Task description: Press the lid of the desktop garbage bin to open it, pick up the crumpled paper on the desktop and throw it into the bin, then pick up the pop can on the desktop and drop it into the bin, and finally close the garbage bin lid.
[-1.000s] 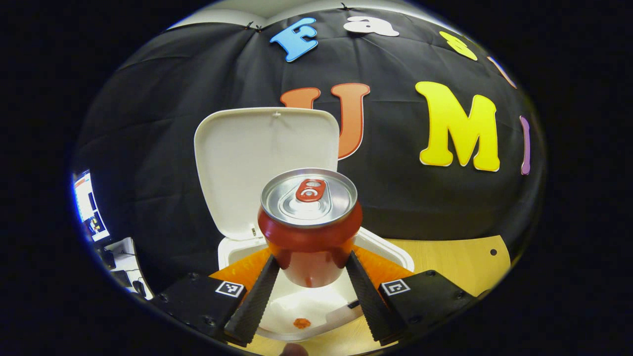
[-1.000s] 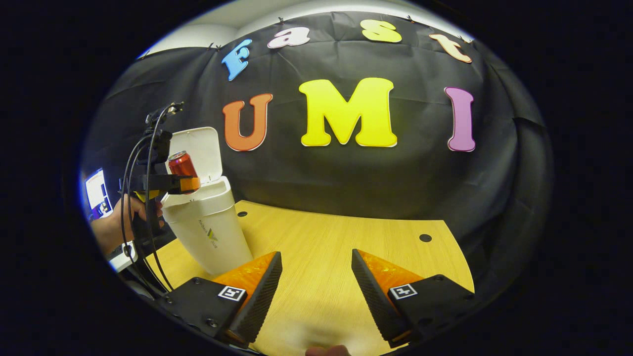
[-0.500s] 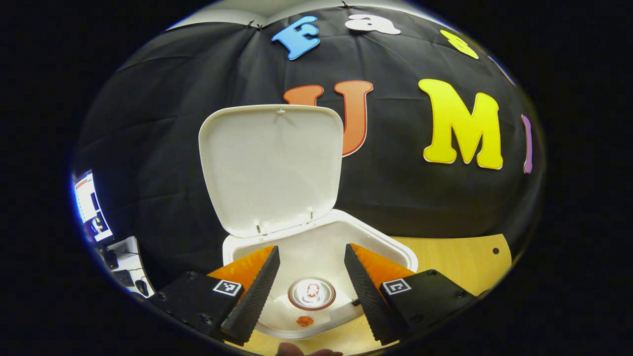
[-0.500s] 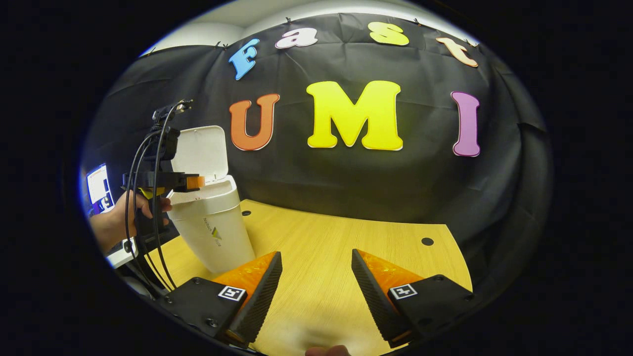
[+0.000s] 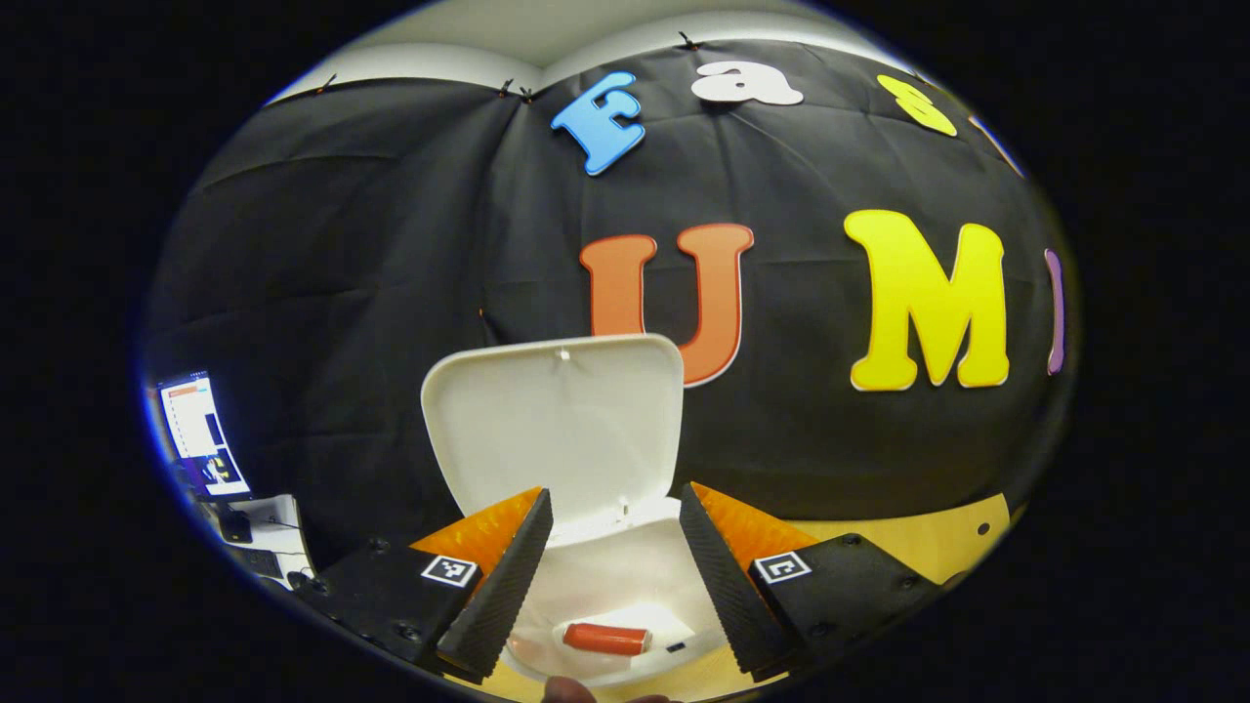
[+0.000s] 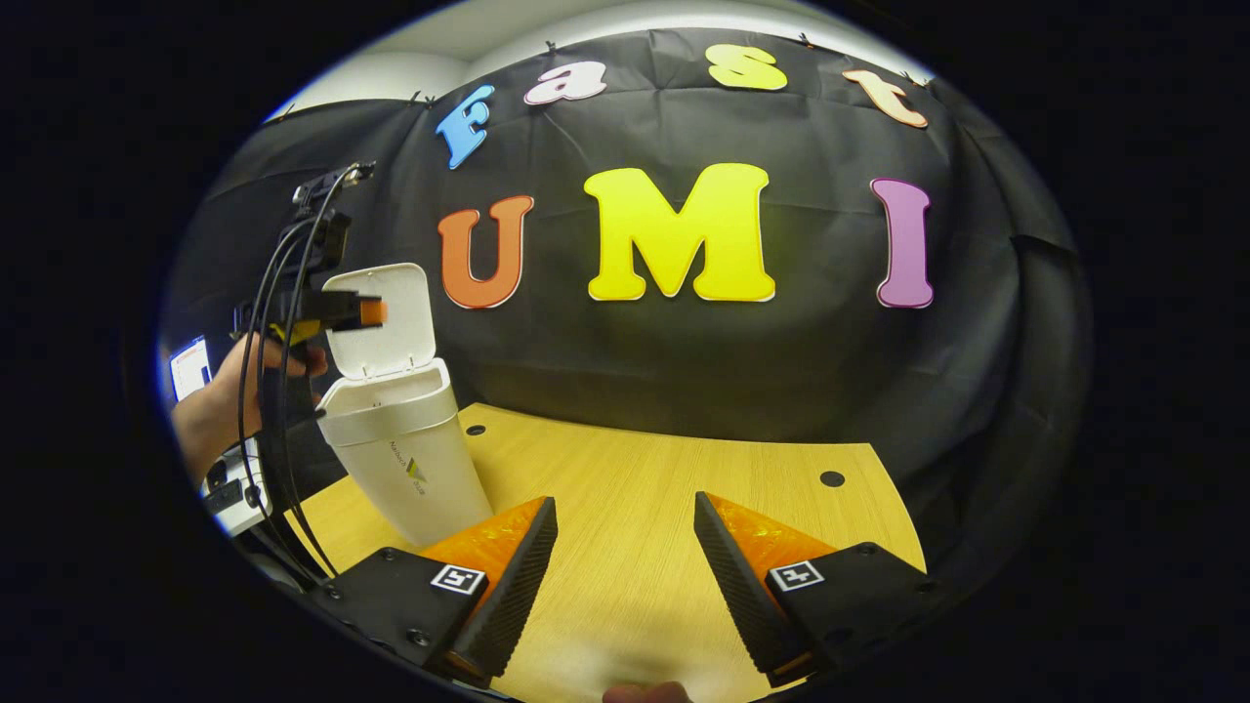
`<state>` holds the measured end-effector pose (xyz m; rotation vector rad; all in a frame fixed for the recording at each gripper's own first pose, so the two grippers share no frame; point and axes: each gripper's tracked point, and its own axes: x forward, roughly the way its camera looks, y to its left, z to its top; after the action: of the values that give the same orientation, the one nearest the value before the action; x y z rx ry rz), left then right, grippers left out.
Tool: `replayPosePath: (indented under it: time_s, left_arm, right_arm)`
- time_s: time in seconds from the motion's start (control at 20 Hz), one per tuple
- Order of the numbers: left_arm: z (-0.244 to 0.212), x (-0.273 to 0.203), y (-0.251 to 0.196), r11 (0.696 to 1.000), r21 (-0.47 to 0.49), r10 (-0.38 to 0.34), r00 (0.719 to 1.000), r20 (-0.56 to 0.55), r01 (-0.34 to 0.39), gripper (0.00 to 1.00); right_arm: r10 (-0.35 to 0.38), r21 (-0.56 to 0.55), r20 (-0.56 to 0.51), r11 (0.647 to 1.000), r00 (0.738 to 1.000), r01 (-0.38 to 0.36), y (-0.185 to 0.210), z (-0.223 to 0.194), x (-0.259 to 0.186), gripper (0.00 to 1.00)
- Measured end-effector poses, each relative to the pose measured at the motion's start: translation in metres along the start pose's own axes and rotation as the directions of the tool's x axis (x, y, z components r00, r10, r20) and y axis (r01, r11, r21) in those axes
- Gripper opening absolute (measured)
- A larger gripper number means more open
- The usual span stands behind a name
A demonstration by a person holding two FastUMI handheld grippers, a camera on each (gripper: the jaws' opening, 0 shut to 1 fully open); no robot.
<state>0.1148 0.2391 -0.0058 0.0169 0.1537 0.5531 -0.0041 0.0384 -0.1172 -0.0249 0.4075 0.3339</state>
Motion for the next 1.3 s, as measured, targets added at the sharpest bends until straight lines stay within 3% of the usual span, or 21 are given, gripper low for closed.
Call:
replayPosePath:
  time_s: [0.2,0.5,0.85,1.1,1.3]
  left_arm:
    - [0.05,0.016,0.011,0.995,-0.013,0.101,0.993,0.053,-0.1,0.87]
    - [0.082,0.05,0.035,0.972,-0.066,0.226,0.974,0.007,-0.225,0.87]
    - [0.053,0.088,0.042,0.954,-0.054,0.28,0.939,-0.198,-0.296,0.87]
    - [0.05,0.076,0.035,0.952,-0.069,0.28,0.937,-0.211,-0.3,0.87]
    - [0.04,0.049,0.023,0.951,-0.071,0.28,0.935,-0.218,-0.301,0.87]
  right_arm:
    - [-0.007,0.018,0.024,1.0,1.0,0.007,-0.01,0.013,-0.002,0.89]
    - [-0.039,0.04,0.028,0.998,0.999,0.038,-0.03,0.019,-0.007,0.9]
    - [-0.078,0.085,0.02,0.993,0.997,0.076,-0.05,0.023,-0.006,0.9]
    - [-0.083,0.122,0.012,0.989,0.996,0.081,-0.055,0.018,-0.008,0.9]
    - [-0.033,0.122,0.025,0.992,0.999,0.029,-0.049,0.018,-0.008,0.89]
